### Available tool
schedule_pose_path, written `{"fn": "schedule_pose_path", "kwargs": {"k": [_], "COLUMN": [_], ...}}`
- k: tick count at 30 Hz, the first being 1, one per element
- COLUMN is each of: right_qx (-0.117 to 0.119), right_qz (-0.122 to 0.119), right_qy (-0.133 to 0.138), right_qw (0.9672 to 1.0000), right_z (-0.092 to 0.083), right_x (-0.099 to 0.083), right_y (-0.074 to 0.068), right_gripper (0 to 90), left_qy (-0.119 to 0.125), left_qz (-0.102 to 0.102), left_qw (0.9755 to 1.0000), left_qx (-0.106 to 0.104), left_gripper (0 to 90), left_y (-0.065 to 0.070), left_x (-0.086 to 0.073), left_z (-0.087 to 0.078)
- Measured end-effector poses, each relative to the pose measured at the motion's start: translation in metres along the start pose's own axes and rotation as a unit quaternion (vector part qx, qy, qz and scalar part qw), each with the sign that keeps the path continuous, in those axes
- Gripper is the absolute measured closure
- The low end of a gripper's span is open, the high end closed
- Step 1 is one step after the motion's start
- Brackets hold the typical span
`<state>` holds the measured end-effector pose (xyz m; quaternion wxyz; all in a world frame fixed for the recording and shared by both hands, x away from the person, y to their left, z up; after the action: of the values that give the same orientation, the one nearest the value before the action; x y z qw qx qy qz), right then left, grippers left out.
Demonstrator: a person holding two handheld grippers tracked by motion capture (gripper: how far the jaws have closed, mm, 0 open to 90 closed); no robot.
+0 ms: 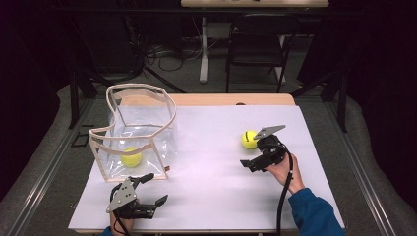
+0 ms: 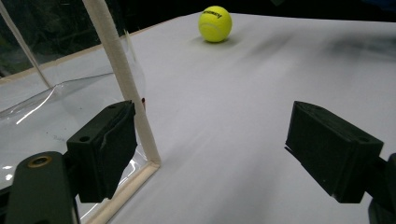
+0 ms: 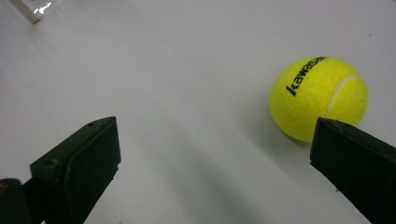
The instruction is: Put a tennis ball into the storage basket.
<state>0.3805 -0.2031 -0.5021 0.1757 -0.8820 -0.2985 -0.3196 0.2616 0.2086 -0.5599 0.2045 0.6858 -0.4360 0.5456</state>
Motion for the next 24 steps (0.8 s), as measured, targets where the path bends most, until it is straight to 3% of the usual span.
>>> {"fn": "schedule_pose_path", "kwargs": {"k": [17, 24], "right_qx": [-0.016, -0.032], "right_qz": [0.029, 0.030], "right_qy": [0.001, -0.004], "right_qw": [0.9995, 0.9990], "right_z": [0.001, 0.006], "right_x": [-0.021, -0.023], "right_y": [0.016, 0.025], "right_gripper": [0.9, 0.4], "left_qy": [0.000, 0.000], "left_qz": [-0.002, -0.003], "left_qw": [1.0000, 1.0000], "left_qx": [0.003, 0.005], "left_gripper": [15.8, 15.8], "left_y": [0.002, 0.003], "left_x": [0.000, -0.001], "left_z": [-0.002, -0.004]}}
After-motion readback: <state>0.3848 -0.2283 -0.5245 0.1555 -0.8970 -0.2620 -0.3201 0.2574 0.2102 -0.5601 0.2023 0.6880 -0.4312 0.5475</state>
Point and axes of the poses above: each handheld gripper's, and its own axes: z roughly forward along the jaws, x roughly out of its top, y roughly to its right, the point moved 2 cm from there along z, roughly forward along the jaws, and after that the axes turned 8 degrees about z, right-handed, at the moved point
